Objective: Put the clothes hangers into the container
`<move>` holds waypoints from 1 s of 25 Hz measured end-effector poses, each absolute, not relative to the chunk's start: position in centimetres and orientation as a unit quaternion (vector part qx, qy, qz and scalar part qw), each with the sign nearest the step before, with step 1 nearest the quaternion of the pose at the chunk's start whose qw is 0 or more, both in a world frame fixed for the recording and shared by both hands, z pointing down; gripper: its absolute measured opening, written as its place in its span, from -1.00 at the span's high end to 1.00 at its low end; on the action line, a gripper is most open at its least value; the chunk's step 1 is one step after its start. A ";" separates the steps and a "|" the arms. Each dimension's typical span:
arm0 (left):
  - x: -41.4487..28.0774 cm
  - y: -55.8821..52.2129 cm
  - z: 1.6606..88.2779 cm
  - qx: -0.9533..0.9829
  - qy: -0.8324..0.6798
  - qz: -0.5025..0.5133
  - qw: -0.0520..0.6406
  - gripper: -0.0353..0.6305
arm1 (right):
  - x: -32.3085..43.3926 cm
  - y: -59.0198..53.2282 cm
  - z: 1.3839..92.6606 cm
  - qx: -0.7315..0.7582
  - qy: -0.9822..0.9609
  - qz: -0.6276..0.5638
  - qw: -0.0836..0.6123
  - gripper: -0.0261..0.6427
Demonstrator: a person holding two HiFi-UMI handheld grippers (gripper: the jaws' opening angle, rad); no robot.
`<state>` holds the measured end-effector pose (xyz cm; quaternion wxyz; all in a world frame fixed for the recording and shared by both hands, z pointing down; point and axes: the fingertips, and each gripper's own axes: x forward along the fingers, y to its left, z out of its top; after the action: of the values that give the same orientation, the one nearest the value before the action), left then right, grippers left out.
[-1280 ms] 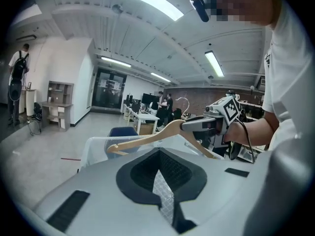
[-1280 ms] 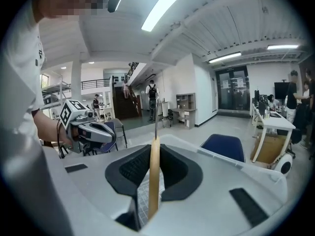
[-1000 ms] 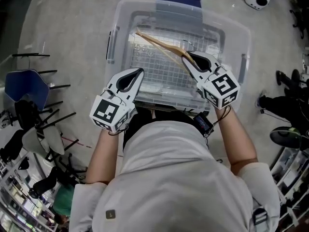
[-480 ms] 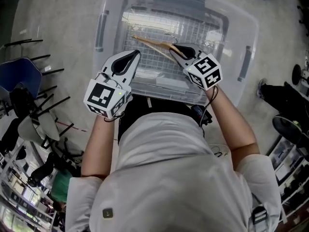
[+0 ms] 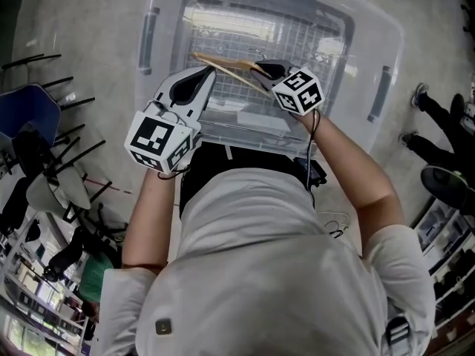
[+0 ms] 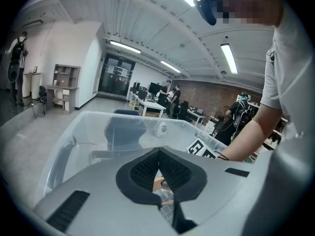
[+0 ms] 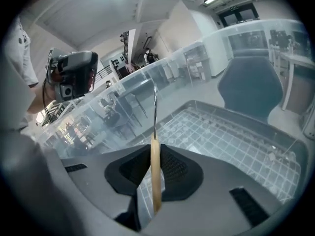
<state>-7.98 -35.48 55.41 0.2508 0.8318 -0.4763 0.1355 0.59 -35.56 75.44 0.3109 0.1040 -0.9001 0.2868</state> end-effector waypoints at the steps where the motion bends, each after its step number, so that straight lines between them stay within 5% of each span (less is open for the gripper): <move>1: -7.9 -35.5 55.5 0.832 -0.476 0.136 0.252 0.84 | 0.8 -35.5 76.3 0.104 -0.897 0.290 0.318 0.70; 17: -8.0 -35.5 56.7 0.826 -0.476 0.146 0.265 0.84 | 2.9 -40.1 84.6 0.197 -0.856 0.302 0.371 0.43; 25: -7.6 -35.1 57.3 0.823 -0.477 0.148 0.272 0.84 | 3.9 -40.7 88.5 0.226 -0.813 0.271 0.464 0.34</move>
<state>-7.64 -35.06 57.28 0.2716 0.8228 -0.4767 0.1484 3.88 -40.69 88.52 0.4636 0.2259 -0.8127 0.2714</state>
